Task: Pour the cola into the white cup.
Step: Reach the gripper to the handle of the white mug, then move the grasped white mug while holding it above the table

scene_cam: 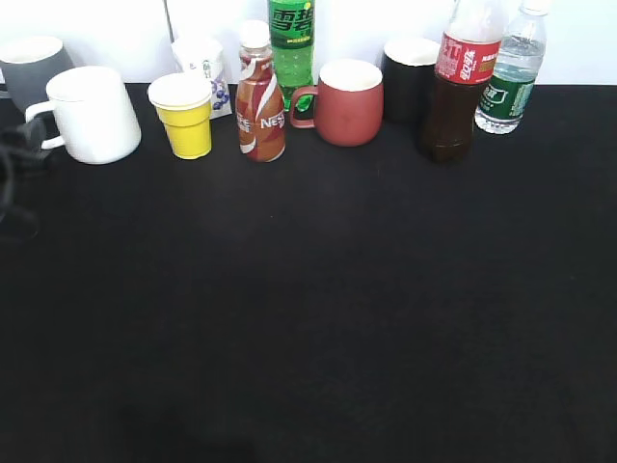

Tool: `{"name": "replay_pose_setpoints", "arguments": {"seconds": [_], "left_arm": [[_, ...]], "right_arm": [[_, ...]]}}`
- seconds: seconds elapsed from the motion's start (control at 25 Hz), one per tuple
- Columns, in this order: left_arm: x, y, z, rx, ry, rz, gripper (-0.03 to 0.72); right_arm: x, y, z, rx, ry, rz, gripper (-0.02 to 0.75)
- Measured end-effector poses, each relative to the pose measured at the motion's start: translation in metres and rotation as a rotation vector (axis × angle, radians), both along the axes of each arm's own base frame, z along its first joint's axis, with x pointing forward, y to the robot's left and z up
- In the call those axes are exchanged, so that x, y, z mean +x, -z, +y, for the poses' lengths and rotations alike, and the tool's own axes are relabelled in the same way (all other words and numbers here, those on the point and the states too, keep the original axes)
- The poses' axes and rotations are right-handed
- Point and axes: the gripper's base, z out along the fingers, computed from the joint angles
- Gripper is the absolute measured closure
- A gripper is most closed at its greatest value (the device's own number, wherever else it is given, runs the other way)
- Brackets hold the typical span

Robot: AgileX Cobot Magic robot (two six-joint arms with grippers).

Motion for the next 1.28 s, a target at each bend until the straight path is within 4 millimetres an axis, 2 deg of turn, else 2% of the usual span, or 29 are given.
{"name": "replay_pose_setpoints", "arguments": {"seconds": [0.12,0.24,0.32,0.36,0.52,0.64,0.8,0.96,1.08,1.2,1.28], "left_arm": [[0.03,0.016,0.003,-0.004,-0.023,0.072,0.295],[0.06,0.02,0.003,-0.004,-0.024,0.034,0.361],[0.077,0.021,0.002,0.008,-0.004,0.012,0.524],[0.08,0.02,0.001,0.018,0.015,-0.006,0.599],[0.077,0.02,-0.003,0.042,0.086,-0.044,0.606],[0.054,0.015,-0.007,0.049,0.119,-0.055,0.618],[0.014,-0.025,-0.009,0.051,0.123,-0.109,0.62],[-0.05,-0.056,-0.018,0.089,0.206,-0.14,0.62],[-0.092,-0.064,-0.03,0.134,0.334,-0.147,0.621],[-0.1,-0.065,-0.034,0.1,0.386,-0.139,0.621],[-0.101,-0.064,-0.037,0.103,0.418,-0.134,0.621]], "right_arm": [[0.0,0.0,0.0,0.001,-0.001,0.0,0.153],[0.0,0.0,0.0,0.001,-0.001,0.0,0.153],[0.0,0.0,0.0,0.001,-0.001,0.0,0.152],[0.0,0.0,0.0,0.001,-0.001,0.0,0.152],[0.0,0.0,0.0,0.001,-0.001,0.0,0.152],[0.0,0.0,0.0,0.001,-0.001,0.0,0.153],[0.0,0.0,0.0,0.001,-0.001,0.0,0.151],[0.0,0.0,0.0,0.001,-0.001,0.0,0.151],[0.0,0.0,0.0,0.001,-0.001,0.0,0.153],[0.0,-0.001,0.0,0.004,-0.002,-0.004,0.153],[0.007,-0.01,0.0,0.006,0.002,-0.041,0.151]]}}
